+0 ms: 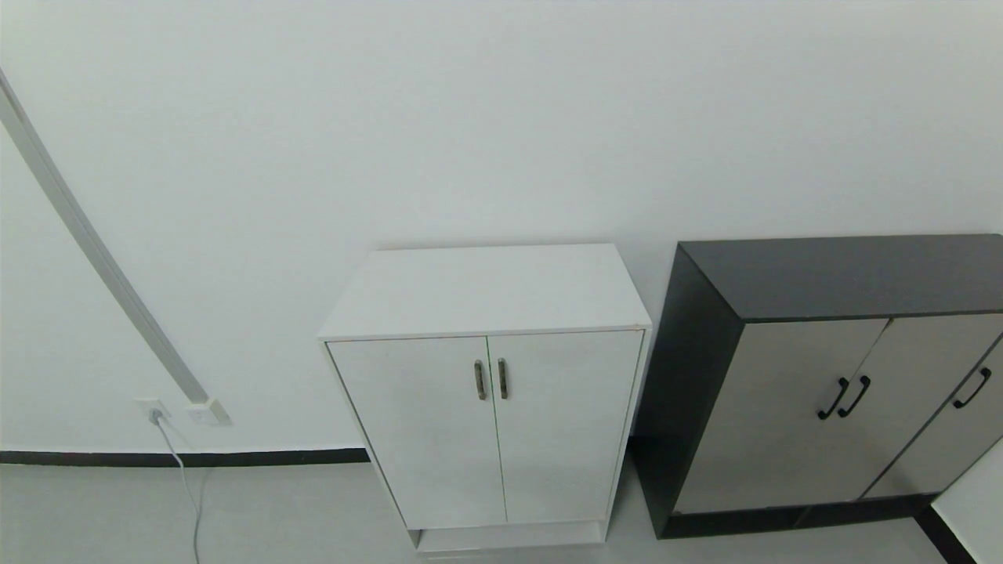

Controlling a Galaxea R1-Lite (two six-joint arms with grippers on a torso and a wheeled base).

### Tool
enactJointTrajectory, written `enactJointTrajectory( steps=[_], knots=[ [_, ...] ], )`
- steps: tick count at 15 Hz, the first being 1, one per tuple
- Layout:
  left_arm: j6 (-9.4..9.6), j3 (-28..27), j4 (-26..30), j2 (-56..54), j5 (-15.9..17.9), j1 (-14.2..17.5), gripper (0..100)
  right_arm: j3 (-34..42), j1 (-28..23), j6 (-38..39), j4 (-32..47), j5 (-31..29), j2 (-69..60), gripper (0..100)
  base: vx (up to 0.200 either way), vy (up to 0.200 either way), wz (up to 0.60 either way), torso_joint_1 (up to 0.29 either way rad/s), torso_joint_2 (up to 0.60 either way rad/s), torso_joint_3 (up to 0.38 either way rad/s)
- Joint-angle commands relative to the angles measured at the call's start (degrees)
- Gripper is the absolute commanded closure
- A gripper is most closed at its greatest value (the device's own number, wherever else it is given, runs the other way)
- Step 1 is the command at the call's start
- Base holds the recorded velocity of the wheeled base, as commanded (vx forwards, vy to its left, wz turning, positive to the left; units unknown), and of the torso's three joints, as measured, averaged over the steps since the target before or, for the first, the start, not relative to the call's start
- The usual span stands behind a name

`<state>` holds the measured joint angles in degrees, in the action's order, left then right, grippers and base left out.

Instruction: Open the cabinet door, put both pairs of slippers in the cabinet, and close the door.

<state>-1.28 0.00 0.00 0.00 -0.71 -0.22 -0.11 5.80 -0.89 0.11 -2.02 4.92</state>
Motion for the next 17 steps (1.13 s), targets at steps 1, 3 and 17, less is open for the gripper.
enactJointTrajectory(
  steps=[1,3,17],
  knots=[
    [0.05,0.0,0.0,0.0,0.0,0.0,100,-0.1,0.1,-0.1,0.1,-0.3,0.6,100,0.000,0.000,0.00,0.000,0.00,0.000],
    [0.05,0.0,0.0,0.0,0.1,0.0,100,-0.1,0.1,-0.1,0.1,-0.3,0.7,100,0.000,0.000,0.00,0.000,0.00,0.000],
    [0.14,0.0,0.0,0.0,0.0,0.0,100,0.0,-5.7,1.2,-0.1,2.3,-4.8,100,0.000,0.000,0.00,0.000,0.00,0.000]
  ],
)
